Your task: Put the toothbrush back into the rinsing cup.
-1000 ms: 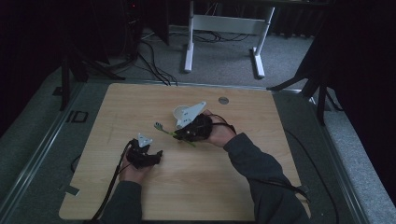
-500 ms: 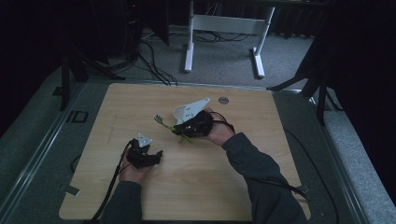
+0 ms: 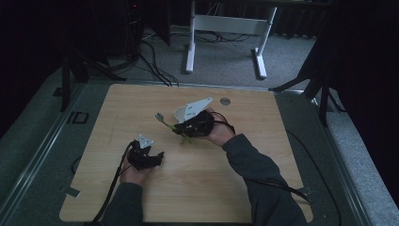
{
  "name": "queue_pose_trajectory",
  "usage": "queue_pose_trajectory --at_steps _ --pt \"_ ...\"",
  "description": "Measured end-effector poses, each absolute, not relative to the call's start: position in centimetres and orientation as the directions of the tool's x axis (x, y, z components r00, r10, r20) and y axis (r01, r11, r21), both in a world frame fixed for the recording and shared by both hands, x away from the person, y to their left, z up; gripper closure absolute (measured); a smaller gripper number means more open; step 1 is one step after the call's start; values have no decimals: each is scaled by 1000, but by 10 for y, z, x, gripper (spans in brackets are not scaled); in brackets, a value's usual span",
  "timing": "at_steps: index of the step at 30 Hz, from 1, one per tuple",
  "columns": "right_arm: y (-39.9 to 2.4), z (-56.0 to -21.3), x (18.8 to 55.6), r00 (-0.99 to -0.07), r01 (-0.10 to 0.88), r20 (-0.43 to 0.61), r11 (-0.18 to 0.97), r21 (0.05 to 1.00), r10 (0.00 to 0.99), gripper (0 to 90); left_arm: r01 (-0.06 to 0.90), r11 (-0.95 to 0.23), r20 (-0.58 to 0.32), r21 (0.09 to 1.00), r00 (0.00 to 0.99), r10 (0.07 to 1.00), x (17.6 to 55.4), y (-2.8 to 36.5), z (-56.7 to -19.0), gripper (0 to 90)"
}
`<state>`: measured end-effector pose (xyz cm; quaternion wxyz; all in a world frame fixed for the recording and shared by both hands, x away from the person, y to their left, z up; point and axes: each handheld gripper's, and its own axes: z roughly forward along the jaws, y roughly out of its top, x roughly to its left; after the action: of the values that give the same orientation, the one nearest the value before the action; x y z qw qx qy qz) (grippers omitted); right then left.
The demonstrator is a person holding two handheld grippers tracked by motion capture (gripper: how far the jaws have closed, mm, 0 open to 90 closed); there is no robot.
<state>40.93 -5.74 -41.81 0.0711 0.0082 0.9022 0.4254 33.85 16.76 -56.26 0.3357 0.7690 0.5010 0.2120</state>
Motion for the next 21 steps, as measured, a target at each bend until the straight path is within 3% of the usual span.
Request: queue_pose_trajectory --at_steps 21 --pt "-57 -417 410 -988 -30 -111 580 814 105 825 628 -273 -11 729 408 913 338 168 -563 293"
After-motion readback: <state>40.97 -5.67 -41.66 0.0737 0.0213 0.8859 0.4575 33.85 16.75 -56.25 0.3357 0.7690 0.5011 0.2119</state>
